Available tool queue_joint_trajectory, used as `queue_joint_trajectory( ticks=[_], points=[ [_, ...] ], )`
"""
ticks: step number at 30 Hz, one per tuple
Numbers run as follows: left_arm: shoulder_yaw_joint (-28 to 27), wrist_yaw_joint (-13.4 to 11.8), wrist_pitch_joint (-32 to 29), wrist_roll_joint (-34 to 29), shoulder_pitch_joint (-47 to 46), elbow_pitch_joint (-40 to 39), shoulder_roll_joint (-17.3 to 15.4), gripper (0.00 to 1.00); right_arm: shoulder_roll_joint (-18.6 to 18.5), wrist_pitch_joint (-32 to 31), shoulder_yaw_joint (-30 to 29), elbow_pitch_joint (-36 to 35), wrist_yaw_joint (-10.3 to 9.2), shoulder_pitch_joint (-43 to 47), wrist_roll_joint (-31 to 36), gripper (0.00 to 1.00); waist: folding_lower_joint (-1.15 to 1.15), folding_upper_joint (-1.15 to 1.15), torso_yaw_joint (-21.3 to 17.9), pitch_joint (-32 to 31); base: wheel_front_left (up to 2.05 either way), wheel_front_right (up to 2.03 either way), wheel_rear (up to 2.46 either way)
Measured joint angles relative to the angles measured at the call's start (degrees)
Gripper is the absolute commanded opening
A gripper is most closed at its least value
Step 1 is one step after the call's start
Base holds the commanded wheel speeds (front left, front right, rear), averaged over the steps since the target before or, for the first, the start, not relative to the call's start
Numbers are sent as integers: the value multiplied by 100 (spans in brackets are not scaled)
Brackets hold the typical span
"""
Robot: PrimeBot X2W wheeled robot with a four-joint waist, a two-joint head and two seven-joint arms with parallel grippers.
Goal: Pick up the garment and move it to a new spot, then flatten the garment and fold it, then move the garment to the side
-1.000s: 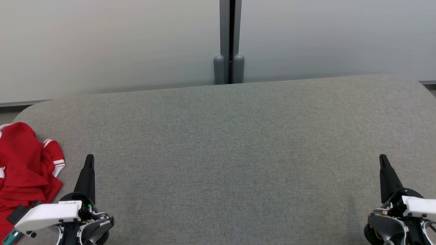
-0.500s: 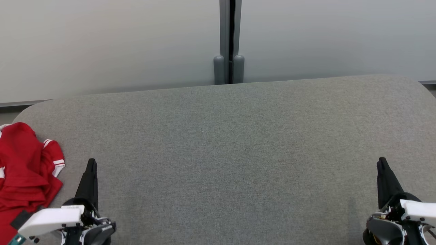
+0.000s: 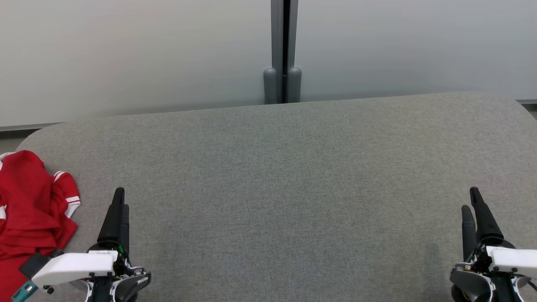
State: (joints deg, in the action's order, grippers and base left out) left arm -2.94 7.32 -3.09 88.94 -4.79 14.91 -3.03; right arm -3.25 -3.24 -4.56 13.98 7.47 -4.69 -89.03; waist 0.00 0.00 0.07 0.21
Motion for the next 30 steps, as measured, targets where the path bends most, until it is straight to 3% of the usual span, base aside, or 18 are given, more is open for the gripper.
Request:
queue_joint_trajectory(
  ticks=[30],
  points=[
    [386,-31,673,-3296,-144,-385,-156,100,-294,627,519,-387,0,-93,3345,100,0,0,13,-49,0,0,0]
  ],
)
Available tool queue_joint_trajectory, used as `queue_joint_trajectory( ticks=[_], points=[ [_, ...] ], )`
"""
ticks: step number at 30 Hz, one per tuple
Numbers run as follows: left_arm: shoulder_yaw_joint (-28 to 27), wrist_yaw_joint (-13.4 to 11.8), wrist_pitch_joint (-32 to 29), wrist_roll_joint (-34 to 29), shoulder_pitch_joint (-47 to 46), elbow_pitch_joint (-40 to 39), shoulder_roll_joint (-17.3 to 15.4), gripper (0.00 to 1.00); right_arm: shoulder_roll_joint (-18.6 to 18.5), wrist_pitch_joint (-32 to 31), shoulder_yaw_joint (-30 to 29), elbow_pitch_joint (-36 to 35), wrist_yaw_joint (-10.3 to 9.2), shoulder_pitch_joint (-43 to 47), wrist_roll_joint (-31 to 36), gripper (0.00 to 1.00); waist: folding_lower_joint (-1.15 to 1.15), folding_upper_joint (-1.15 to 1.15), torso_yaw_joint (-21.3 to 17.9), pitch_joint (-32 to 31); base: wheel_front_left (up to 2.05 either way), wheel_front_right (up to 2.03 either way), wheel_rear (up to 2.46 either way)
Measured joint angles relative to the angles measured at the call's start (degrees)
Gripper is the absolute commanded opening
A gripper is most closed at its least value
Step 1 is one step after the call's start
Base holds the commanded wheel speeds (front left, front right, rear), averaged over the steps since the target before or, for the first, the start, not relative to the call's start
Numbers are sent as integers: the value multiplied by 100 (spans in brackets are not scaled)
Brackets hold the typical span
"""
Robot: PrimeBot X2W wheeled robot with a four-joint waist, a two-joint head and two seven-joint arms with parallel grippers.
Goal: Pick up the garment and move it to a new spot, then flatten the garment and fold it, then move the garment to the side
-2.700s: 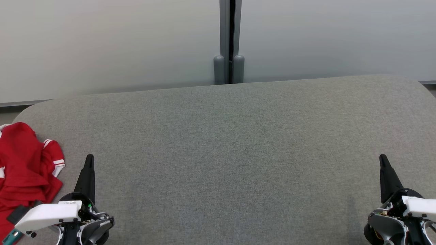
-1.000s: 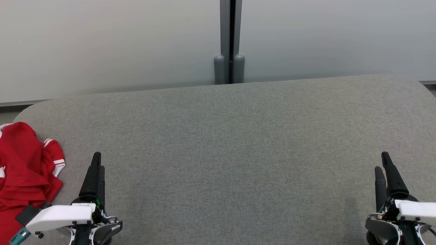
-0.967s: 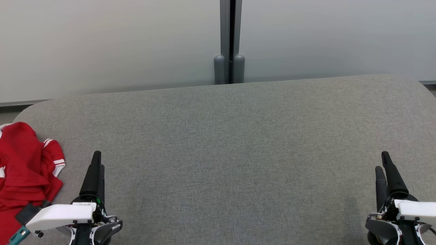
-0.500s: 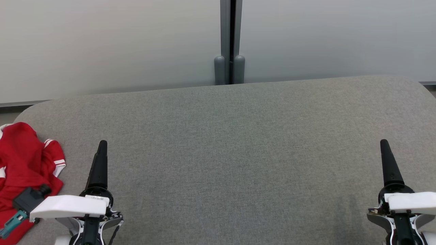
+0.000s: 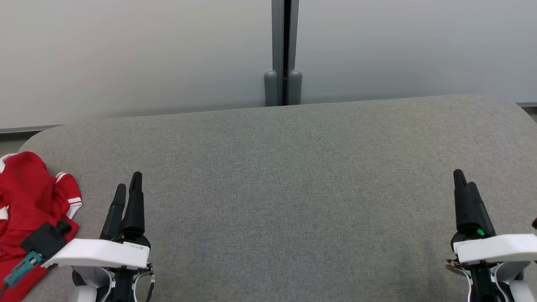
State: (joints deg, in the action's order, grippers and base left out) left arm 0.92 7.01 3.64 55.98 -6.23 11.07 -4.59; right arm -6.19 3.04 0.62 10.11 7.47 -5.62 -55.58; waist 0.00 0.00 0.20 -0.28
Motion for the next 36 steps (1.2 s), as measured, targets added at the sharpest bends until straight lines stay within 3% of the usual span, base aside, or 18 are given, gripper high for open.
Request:
queue_joint_trajectory(
  ticks=[23,36],
  points=[
    [285,-207,414,-2116,137,143,-176,100,-91,-1,207,110,0,119,2087,100,0,0,-2,-80,0,0,0],
    [381,-270,595,-2841,222,304,-218,100,-125,9,201,105,1,247,2881,100,0,0,-10,-114,0,0,0]
  ],
)
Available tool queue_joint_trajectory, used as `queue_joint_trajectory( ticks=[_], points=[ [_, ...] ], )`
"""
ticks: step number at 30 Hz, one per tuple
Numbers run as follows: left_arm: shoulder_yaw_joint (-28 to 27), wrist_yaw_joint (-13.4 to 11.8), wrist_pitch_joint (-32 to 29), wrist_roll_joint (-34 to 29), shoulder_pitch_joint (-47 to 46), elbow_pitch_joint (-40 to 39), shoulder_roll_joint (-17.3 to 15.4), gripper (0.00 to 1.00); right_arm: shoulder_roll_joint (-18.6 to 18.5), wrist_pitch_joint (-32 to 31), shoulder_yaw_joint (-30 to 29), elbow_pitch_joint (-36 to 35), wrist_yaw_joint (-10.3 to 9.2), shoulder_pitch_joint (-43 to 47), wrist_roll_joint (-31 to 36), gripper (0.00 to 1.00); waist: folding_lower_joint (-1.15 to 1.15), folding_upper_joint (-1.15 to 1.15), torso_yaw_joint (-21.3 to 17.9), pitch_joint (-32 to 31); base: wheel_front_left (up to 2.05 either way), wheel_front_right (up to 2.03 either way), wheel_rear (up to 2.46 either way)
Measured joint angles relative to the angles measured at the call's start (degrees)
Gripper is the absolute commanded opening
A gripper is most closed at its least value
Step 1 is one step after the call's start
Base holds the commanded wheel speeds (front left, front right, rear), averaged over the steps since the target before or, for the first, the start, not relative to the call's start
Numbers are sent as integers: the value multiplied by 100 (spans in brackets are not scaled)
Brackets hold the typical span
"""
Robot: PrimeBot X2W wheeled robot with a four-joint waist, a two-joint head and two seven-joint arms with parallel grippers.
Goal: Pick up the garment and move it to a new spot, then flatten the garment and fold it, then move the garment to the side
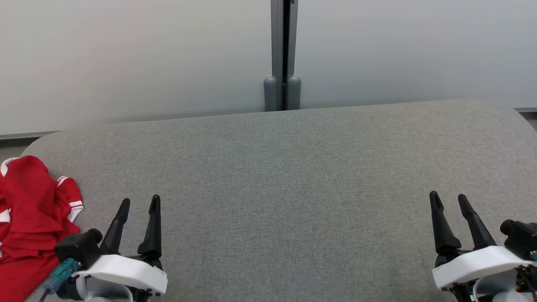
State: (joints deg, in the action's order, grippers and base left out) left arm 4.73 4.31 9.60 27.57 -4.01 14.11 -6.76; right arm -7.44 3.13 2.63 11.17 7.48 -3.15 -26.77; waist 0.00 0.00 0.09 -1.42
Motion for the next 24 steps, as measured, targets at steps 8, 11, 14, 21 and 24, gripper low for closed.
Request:
queue_joint_trajectory(
  ticks=[8,11,14,21,24],
  points=[
    [24,-87,102,-414,0,156,-11,100,10,43,68,-42,0,43,435,100,0,0,-12,-23,0,0,0],
    [35,-104,147,-555,0,213,-16,100,15,65,122,-38,0,43,565,100,0,0,-12,-32,0,0,0],
    [52,-121,178,-700,0,265,-21,100,24,96,159,-31,0,43,679,100,0,0,-7,-43,0,0,0],
    [96,-145,260,-1002,0,346,-20,100,35,143,199,-3,0,43,975,100,0,0,19,-69,0,0,0],
    [120,-146,289,-1118,-1,383,-18,100,38,170,199,1,0,49,1088,100,0,0,36,-75,0,0,0]
  ],
)
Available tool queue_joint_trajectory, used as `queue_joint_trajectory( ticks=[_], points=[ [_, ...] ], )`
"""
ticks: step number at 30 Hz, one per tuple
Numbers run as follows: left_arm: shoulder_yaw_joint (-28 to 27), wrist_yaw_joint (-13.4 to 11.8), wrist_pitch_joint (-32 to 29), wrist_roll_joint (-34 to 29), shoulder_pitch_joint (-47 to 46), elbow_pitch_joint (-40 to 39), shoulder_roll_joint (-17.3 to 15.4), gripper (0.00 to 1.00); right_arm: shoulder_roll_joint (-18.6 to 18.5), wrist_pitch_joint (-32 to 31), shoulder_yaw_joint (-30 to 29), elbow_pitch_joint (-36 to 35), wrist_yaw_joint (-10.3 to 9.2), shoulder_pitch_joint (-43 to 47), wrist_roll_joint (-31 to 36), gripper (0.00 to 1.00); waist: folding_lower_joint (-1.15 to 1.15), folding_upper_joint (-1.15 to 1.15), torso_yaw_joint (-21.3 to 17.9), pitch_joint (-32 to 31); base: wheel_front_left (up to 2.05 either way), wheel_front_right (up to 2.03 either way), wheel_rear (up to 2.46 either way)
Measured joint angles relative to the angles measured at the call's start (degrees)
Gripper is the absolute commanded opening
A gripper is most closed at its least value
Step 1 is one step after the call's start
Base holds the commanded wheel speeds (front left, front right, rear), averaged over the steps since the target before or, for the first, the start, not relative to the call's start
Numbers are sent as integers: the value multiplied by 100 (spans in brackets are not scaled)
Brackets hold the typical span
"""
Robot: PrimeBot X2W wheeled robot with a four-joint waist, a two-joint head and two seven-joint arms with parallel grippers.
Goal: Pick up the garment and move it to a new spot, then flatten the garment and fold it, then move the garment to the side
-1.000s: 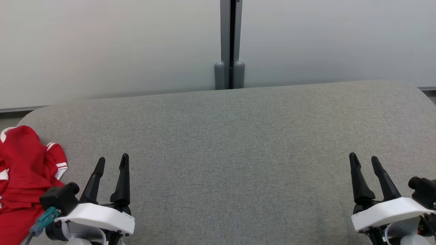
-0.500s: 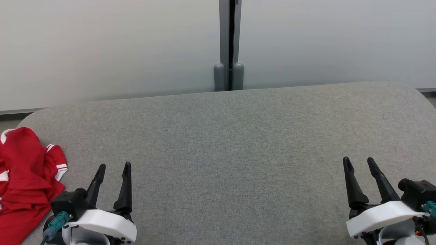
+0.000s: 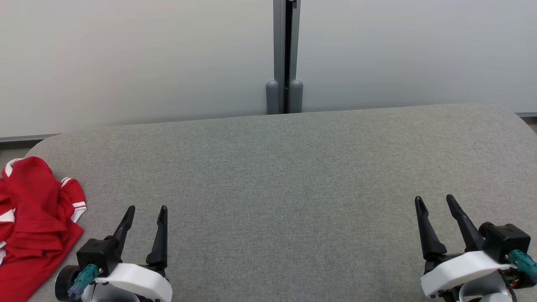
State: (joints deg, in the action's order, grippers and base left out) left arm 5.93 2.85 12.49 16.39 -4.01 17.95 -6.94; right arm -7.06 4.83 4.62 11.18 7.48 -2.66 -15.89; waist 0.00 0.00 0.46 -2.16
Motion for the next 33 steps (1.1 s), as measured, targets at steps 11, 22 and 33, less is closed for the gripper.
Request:
queue_joint_trajectory(
  ticks=[11,22,33],
  points=[
    [-5,-41,124,-398,-1,103,0,100,40,57,-21,92,0,40,416,100,0,0,2,-11,0,0,0],
    [-27,-36,236,-625,-1,246,44,100,102,127,-44,114,0,63,657,100,0,0,6,-30,0,0,0],
    [-57,-12,266,-586,-4,428,67,100,135,148,-88,163,0,66,637,100,0,0,6,-47,0,0,0]
  ],
)
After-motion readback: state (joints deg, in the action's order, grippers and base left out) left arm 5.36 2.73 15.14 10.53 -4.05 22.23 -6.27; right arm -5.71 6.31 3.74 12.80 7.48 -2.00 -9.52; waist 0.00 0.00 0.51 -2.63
